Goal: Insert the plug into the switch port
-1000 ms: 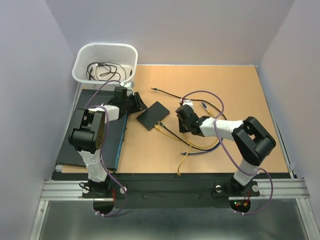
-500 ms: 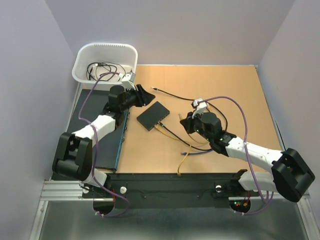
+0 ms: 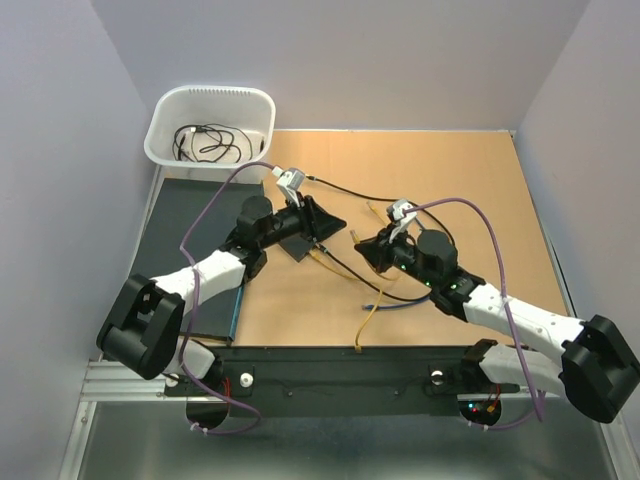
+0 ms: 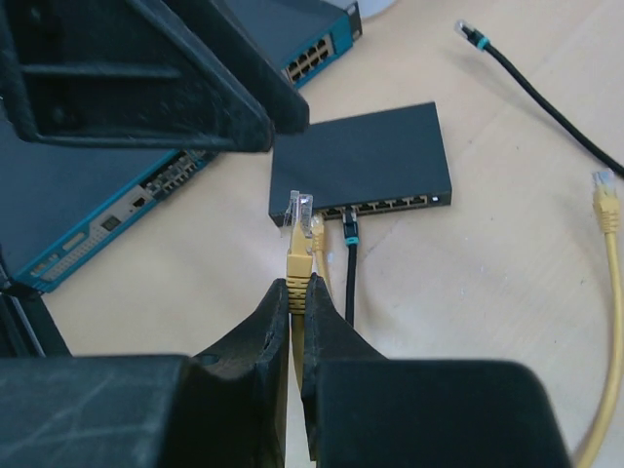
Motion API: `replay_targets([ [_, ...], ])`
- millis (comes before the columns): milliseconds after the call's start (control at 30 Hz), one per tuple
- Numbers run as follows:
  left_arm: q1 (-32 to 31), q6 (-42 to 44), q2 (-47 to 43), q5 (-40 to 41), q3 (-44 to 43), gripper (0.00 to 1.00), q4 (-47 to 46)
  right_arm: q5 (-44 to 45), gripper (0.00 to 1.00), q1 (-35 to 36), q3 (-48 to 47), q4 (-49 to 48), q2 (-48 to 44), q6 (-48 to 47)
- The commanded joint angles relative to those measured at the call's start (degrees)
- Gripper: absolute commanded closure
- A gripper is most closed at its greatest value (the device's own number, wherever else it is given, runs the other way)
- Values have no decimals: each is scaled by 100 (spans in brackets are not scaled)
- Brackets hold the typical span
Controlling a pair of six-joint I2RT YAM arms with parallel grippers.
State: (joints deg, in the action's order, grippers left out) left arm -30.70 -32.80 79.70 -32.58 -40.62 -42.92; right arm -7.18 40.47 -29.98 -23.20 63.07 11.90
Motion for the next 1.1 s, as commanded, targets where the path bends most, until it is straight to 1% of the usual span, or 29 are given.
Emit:
replay_targets([
  [0, -33, -297, -157, -354, 160, 51, -928, -310, 100, 14, 123, -598, -268, -92],
  [333, -217, -622, -262, -451, 502, 51, -1553, -469, 100, 14, 124, -729, -181, -48],
  [500, -235, -632, -359, -232, 546, 51, -1334, 207, 100, 31, 97, -668, -137, -73],
  [533, -244, -623, -359, -92, 555, 51, -1238, 565, 100, 110, 71, -616, -119, -100],
  [633, -279, -623, -341, 59, 547, 51, -1158, 1060, 100, 251, 27, -528, -102, -232],
  [833, -393, -623, -148, 155, 371, 51, -1149, 868, 100, 304, 9, -563, -93, -294],
  [1067, -534, -632, 124, 304, 283, 51, -1158, 1131, 100, 374, -52, -501, 82, -337],
])
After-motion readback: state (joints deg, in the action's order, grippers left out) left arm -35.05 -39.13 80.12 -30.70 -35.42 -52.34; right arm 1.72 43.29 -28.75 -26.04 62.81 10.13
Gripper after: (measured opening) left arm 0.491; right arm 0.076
